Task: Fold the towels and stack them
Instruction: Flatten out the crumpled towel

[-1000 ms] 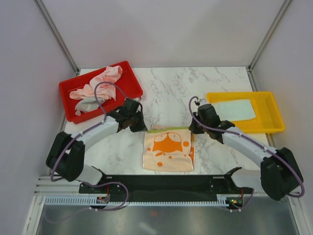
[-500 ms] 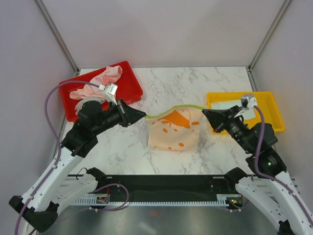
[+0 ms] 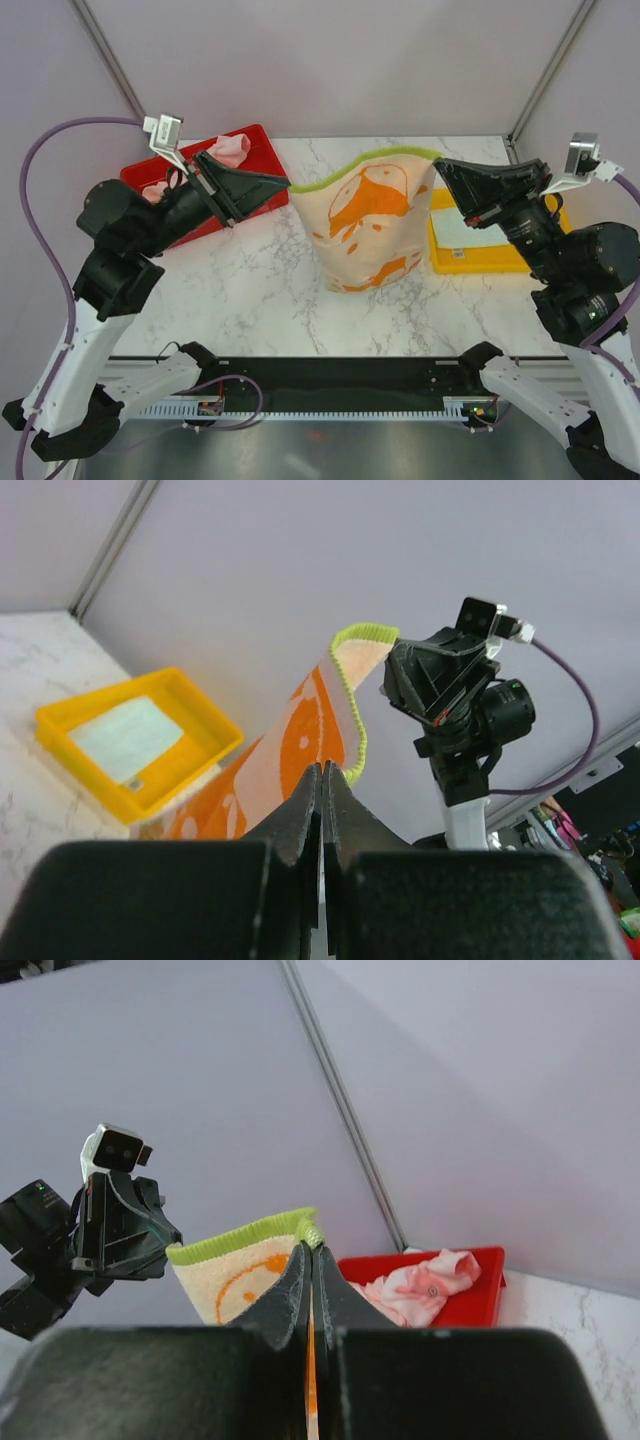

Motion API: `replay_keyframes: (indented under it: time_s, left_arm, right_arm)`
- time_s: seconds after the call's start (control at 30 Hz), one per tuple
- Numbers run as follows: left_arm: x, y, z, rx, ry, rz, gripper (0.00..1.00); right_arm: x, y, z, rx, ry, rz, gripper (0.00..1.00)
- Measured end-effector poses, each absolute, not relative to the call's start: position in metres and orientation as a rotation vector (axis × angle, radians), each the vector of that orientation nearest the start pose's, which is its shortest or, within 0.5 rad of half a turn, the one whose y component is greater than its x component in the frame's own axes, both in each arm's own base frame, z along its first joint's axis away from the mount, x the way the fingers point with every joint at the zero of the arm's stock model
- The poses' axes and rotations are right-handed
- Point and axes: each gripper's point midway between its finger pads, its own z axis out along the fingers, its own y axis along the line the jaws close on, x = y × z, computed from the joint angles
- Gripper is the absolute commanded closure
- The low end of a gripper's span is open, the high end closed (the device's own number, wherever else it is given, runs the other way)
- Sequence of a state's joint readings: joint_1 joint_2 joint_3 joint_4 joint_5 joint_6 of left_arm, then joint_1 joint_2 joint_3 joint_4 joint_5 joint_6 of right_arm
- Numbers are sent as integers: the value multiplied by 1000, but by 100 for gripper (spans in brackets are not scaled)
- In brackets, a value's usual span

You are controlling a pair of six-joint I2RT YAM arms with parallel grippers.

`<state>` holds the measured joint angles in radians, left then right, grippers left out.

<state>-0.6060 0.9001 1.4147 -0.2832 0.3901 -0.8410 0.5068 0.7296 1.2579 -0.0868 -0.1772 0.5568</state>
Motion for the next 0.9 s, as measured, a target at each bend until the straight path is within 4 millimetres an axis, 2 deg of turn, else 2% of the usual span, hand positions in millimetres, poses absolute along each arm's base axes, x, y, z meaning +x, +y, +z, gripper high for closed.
replay_keyframes:
  time_s: [0.1,0.2,0.27,0.37,0.43,0.5,0.6,0.63,0.7,0.73,0.8,0.87,0.9]
  left_arm:
    - [166,-228,552,190,1437,-1451,98]
    - [178,-229,569,170,1406,-1420,98]
    - [196,-231,566,136,1416,-1365,98]
    - [243,-235,540,44,1499,-1222,98]
    - [278,-237,513,-17,1569,-1120,98]
    - [319,-238,475,-73,1653,-1020,98]
    - [375,-240,387,-133,1825,-870,98]
    - [392,-240,353,-146,1891,-819,98]
    - [420,-240,298,-160,1995,-744,98]
    - [435,-238,273,-170,2039,-714,98]
    - [465,-236,234,-181,2094,-690,98]
    - [496,-231,203,-189,2130,-675,98]
    - [509,-232,197,-183,2130,-678,98]
  right_arm:
    - [188,161,568,-127,1129,1035,100]
    - [197,158,578,-104,1107,1000,100]
    - [214,156,576,-76,1125,938,100]
    - [254,160,560,-42,1198,826,100]
    - [290,168,533,-30,1281,739,100]
    - [321,177,497,-32,1363,668,100]
    - [371,190,407,-55,1555,566,100]
    - [385,190,377,-59,1615,542,100]
    - [415,186,321,-62,1723,516,100]
    - [428,182,303,-56,1755,507,100]
    - [461,171,257,-48,1828,504,100]
    - [487,165,227,-55,1873,521,100]
    - [501,163,217,-66,1880,535,100]
